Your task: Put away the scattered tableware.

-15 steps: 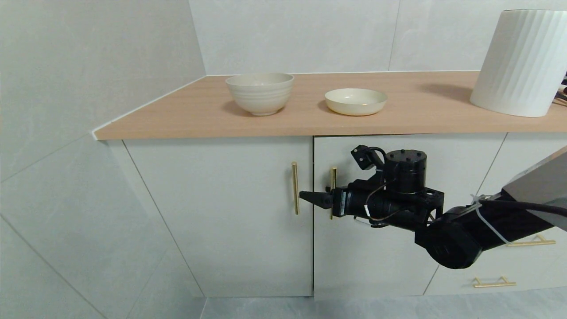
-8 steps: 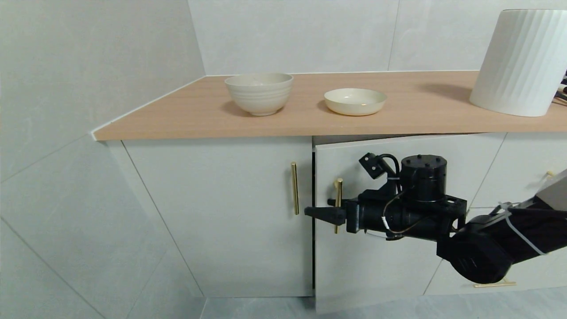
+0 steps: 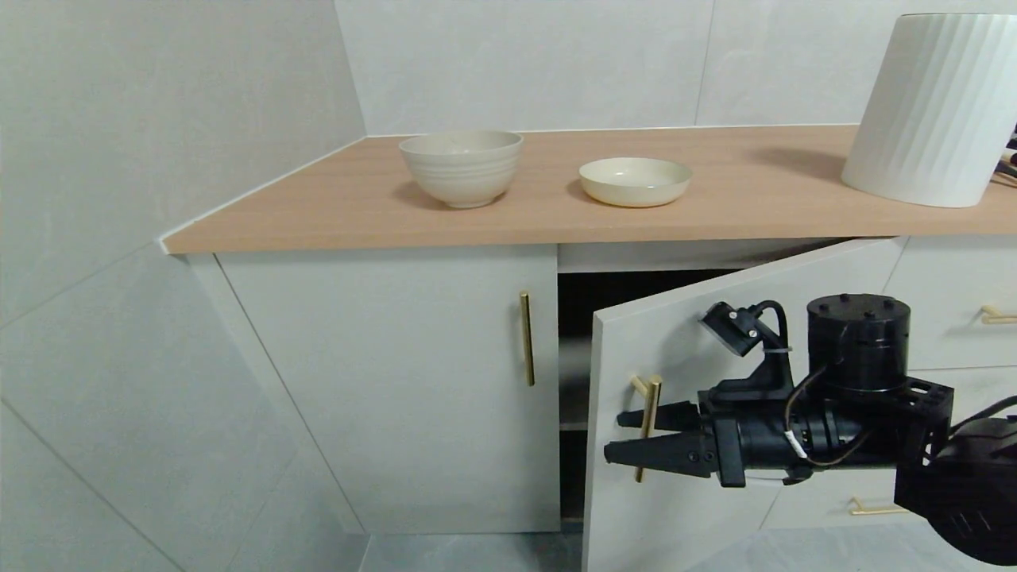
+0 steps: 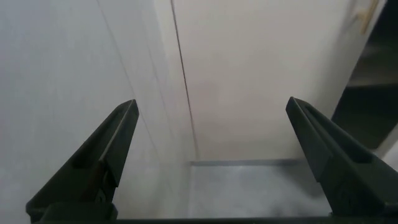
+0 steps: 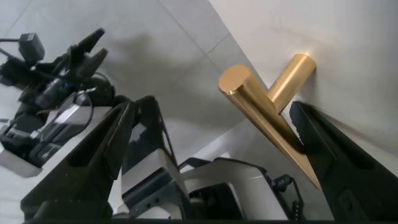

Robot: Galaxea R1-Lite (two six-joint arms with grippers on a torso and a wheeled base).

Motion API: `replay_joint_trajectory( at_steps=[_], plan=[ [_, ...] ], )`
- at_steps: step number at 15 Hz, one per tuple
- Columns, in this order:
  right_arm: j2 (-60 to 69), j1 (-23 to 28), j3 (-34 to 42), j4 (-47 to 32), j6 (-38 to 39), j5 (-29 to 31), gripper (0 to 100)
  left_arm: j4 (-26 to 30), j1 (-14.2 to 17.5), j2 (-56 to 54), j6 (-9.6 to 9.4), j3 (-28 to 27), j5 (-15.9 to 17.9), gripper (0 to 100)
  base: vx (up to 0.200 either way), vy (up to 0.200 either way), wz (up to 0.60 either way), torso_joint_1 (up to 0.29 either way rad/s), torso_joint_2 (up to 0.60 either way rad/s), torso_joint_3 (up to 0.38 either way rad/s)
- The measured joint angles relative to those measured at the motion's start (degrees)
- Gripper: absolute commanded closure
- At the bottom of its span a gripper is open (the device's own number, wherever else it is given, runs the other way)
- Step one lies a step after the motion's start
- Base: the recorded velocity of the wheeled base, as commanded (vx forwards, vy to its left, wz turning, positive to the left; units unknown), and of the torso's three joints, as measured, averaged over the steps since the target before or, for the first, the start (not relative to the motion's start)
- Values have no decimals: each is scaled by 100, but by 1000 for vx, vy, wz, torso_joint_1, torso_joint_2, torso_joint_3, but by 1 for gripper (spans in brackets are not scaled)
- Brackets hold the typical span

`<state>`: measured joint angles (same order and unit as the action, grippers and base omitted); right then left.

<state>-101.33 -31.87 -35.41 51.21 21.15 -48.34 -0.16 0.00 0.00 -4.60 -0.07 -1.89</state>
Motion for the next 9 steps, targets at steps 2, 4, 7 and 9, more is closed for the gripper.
replay_joint_trajectory(
  at_steps=[2, 4, 7, 9],
  plan=[
    [141, 50, 166, 24, -13, -40, 0, 138, -2, 41, -169, -262, 179, 0, 0, 0, 0, 0, 0, 0],
    [282, 69, 282, 79, -18, -63, 0, 366, 0, 308, -178, -885, 478, 0, 0, 0, 0, 0, 0, 0],
    [546, 69, 549, 66, -27, -74, 0, 562, -7, 1424, -243, -1871, 1170, 0, 0, 0, 0, 0, 0, 0],
    [817, 87, 833, 54, -27, -79, 0, 610, -99, 2606, -301, -2603, 1541, 0, 0, 0, 0, 0, 0, 0]
  ],
)
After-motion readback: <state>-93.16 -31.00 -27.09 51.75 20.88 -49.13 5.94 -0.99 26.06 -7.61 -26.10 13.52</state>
